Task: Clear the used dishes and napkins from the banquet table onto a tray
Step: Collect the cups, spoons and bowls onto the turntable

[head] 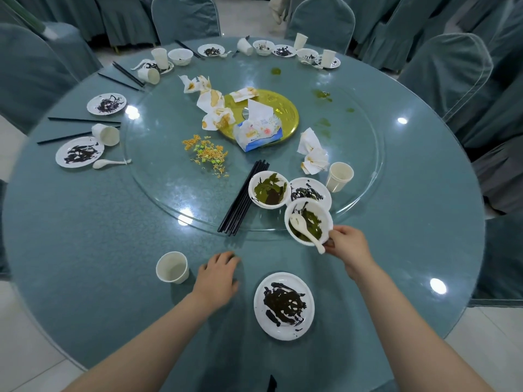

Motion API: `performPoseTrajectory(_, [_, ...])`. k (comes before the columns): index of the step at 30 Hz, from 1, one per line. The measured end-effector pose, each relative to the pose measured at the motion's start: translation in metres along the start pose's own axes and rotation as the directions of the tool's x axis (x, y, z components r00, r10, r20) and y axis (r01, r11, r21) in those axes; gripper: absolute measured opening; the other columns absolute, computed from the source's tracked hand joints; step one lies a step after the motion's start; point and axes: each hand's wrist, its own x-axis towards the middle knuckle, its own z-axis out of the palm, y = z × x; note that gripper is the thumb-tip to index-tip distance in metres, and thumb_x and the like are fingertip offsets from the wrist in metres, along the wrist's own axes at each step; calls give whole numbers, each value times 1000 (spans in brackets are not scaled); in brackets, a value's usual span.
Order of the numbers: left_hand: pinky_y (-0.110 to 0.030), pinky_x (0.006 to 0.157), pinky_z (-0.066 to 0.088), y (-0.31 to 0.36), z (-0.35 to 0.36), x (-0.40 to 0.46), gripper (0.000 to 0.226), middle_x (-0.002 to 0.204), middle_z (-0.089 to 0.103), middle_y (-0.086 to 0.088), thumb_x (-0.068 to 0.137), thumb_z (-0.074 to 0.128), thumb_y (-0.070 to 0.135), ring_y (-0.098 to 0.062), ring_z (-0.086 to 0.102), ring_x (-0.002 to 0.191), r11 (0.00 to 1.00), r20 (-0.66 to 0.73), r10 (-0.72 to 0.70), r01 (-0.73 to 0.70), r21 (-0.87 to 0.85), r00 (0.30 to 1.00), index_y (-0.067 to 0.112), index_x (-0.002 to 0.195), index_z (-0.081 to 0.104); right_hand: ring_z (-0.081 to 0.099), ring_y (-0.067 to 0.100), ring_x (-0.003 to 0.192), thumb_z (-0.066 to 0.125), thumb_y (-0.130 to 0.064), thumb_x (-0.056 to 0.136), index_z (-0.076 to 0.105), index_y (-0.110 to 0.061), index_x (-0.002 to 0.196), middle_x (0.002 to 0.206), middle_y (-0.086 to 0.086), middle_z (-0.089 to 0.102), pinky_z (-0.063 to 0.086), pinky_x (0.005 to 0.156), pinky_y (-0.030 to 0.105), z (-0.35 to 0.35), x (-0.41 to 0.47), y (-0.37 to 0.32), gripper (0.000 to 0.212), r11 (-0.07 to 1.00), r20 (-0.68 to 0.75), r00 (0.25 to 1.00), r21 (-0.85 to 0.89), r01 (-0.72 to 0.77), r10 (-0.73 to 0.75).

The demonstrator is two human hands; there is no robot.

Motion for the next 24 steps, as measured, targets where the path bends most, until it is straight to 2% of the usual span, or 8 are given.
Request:
performPoseTrajectory(4, [-48,114,26,-2,0,-3,75,156,18,1,86,60,47,-24,16,144,998,85,20,-25,52,996,23,148,26,67,21,61,44,4,91,64,3,98,82,18,68,58,56,26,31,16,-36,21,996,65,998,84,1,-7])
performPoseTrajectory(8, [-48,115,26,-4,-4,0,83,156,19,1,82,61,55,-24,17,144,999,101,31,-32,10,994,23,149,26,70,21,63,43,4,93,61,3,102,88,18,70,56,52,25,62,31,-60,21,986,127,992,158,-44,24])
performPoseTrajectory(12, [-47,116,24,-11,-6,2,87,157,18,1,81,65,54,-24,15,145,999,139,45,-44,-14,989,24,151,24,73,26,73,46,4,93,60,2,114,102,19,70,58,57,28,83,48,-61,25,979,163,984,178,-103,74])
performPoseTrajectory(15, [-46,117,22,-10,-6,2,86,158,18,2,81,67,51,-24,14,145,999,134,33,-28,-38,990,24,151,25,73,27,72,49,5,91,59,3,114,102,19,70,58,57,30,93,53,-62,25,976,161,984,190,-109,78])
performPoseTrajectory(19, [-45,117,21,-8,-5,0,87,159,13,2,81,66,51,-24,11,145,999,148,34,-35,5,988,24,151,22,72,28,72,52,2,92,55,-4,101,99,19,68,59,56,30,101,53,-63,12,979,106,993,189,-76,56])
performPoseTrajectory(22, [-49,118,17,-8,-6,-1,91,161,5,4,83,66,49,-24,5,147,1000,188,22,-25,17,982,26,154,13,71,25,67,59,-1,90,54,-10,89,87,16,68,61,65,32,104,56,-60,10,989,45,997,133,-62,57])
performPoseTrajectory(24, [-50,119,16,-8,-6,-1,92,161,4,5,83,66,49,-24,4,148,1000,197,18,-21,14,980,26,154,11,70,24,63,62,-4,89,54,-10,91,78,13,67,61,72,34,103,58,-57,10,995,12,998,76,-58,58])
